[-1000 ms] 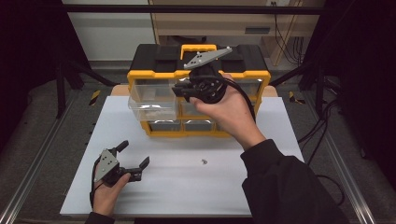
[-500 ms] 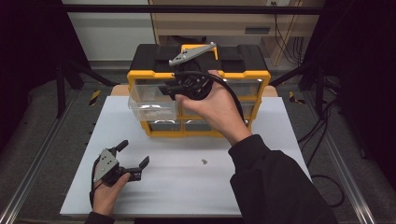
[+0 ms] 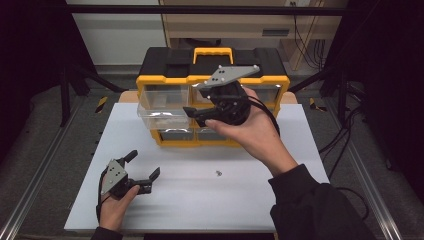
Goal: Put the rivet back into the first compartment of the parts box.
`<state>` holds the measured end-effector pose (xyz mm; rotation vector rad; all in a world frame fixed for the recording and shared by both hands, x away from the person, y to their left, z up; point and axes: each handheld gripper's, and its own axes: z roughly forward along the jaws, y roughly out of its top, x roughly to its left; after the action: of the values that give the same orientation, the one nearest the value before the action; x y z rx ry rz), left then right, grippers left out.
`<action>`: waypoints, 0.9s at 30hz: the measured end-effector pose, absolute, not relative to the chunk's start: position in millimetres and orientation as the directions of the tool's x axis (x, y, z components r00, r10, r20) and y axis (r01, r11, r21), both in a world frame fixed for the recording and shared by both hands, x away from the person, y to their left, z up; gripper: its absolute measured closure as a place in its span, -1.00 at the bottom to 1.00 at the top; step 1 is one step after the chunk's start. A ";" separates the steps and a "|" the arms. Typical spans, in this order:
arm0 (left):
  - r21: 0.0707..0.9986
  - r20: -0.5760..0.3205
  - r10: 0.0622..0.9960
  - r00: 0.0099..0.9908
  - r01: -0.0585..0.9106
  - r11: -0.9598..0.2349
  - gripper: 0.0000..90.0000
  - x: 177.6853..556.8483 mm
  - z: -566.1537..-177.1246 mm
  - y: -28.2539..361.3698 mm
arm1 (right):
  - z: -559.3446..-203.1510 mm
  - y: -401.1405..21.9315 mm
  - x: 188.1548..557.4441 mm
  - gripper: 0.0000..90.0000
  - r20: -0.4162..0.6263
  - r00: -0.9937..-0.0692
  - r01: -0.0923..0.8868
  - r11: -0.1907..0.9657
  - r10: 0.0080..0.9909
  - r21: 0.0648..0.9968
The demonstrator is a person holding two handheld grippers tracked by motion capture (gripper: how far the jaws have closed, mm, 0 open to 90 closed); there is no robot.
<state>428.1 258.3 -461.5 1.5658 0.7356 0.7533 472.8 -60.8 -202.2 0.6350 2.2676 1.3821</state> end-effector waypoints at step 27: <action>0.994 0.066 0.815 0.576 0.031 -0.103 -0.98 427.0 -461.2 261.5 | -297.3 -101.7 476.1 -0.79 -0.080 -0.763 0.285 0.445 0.641 0.849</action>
<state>427.0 261.5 -461.2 1.5459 0.7419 0.7740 476.1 -101.7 -297.3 0.7833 2.3094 1.2471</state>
